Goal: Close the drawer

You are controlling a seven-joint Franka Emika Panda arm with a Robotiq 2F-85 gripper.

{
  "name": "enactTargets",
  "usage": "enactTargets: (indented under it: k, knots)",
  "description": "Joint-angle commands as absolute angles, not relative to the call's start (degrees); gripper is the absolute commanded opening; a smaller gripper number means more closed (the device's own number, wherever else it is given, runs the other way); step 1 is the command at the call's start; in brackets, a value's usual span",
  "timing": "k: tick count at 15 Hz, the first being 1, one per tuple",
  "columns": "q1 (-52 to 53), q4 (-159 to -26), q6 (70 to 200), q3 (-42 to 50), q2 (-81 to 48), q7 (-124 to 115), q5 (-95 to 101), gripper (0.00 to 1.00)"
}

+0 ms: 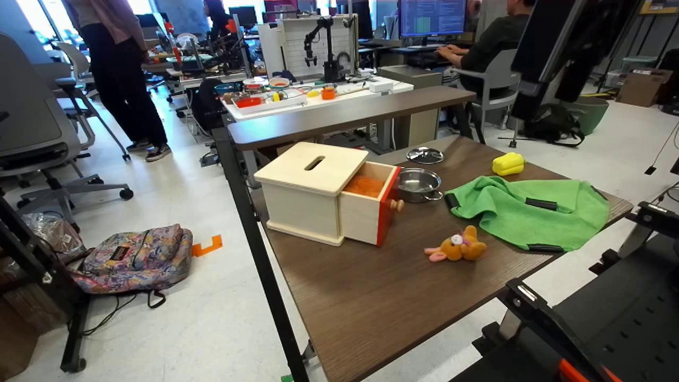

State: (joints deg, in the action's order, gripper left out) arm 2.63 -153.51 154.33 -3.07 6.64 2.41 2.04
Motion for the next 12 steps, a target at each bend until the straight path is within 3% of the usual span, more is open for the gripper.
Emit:
enactTargets:
  k: [1,4,12]
  knots:
    - [2.43,-151.93,167.64,-3.11,-2.59,2.48,4.61,1.00]
    - [2.59,-150.14,174.58,-3.04,-9.48,4.76,4.45,1.00]
    - [2.40,-148.43,172.23,-3.30,-12.45,4.98,3.95,1.00]
